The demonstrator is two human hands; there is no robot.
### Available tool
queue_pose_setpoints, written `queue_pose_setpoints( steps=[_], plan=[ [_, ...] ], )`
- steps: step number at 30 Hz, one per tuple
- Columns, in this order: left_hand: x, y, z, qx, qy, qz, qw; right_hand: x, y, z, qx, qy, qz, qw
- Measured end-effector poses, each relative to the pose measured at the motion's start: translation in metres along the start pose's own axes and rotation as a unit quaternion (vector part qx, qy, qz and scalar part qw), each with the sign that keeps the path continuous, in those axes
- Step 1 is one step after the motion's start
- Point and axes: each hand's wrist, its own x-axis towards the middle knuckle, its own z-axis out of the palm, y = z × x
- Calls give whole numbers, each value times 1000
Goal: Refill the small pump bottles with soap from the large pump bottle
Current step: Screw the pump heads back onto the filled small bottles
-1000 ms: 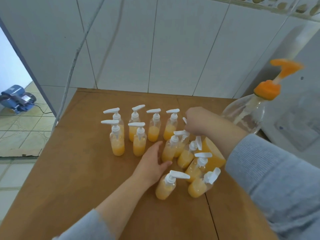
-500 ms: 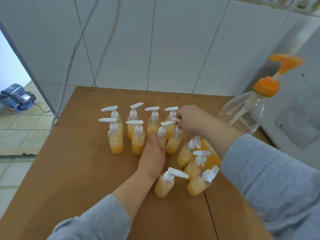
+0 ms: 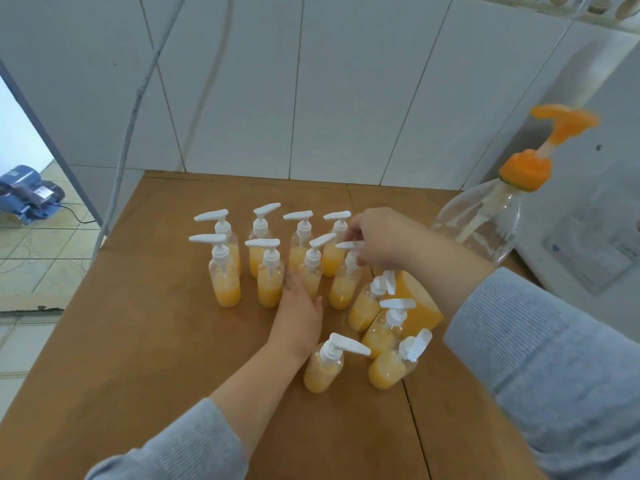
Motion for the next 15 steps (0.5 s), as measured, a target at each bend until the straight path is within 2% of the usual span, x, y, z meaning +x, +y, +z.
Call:
queue_pose_setpoints(
  steps=[4,6,8,10,13,15],
  plan=[
    [-21,-18,-9,-2,-31,-17,999,-20,-4,-11,-88,10,21,996],
    [-41,-29,-14,-62,-46,-10,997,-29,-6,-6,-102,45,8,994],
    [-61,-40,-20,-130,-69,-9,989,-35,-10,0,-111,48,3,993],
    [-75,-50,-28,-175,-98,6,980,-29,-11,7,-91,52,35,994],
    [-87,-57,-32,-143,-181,71,970,-27,-12,8,-71,43,62,995],
    [-88,-52,-28,-94,-167,98,977,-29,-14,11,-62,45,58,995]
  ],
)
